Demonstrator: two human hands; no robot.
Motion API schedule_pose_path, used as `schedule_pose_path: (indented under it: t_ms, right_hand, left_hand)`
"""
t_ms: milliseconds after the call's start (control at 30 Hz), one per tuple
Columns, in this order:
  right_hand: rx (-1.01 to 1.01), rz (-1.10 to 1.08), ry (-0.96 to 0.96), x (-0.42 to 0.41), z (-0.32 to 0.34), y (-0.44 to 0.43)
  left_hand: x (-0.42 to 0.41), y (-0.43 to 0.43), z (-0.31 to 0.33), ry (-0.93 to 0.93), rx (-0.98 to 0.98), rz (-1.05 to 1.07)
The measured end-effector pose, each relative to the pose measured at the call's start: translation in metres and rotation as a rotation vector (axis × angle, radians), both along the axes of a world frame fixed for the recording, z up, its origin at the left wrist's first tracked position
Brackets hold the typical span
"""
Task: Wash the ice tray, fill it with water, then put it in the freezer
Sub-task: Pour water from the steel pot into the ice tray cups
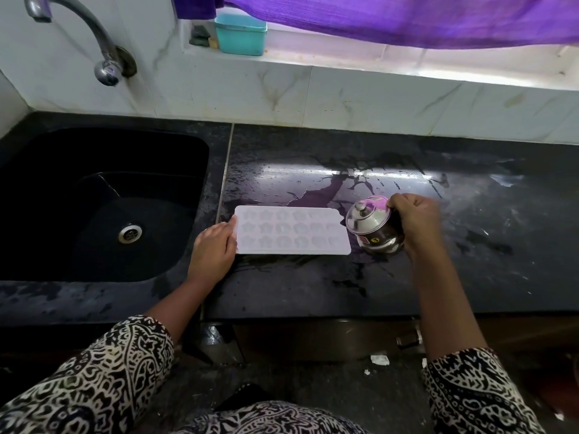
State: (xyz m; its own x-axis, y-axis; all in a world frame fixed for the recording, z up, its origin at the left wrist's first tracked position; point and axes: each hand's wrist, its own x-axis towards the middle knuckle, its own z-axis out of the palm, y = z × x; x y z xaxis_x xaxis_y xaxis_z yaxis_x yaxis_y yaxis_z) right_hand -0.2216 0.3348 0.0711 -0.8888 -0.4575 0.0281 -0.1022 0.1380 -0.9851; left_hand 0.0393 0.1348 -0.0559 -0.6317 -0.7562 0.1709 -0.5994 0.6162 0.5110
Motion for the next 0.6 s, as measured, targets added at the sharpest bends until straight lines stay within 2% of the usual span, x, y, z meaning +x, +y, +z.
schedule_pose_path:
  t_ms: [267, 600]
  right_hand:
    - [0.175, 0.066, 0.25, -0.0009, 0.0003, 0.0012]
    - [0.203, 0.074, 0.309, -0.0028, 0.003, -0.0008]
  left_hand:
    - [0.0003, 0.0001, -0.0005, -0.012, -0.004, 0.002]
    - [-0.0002, 0.0028, 0.0023, 0.001, -0.007, 0.006]
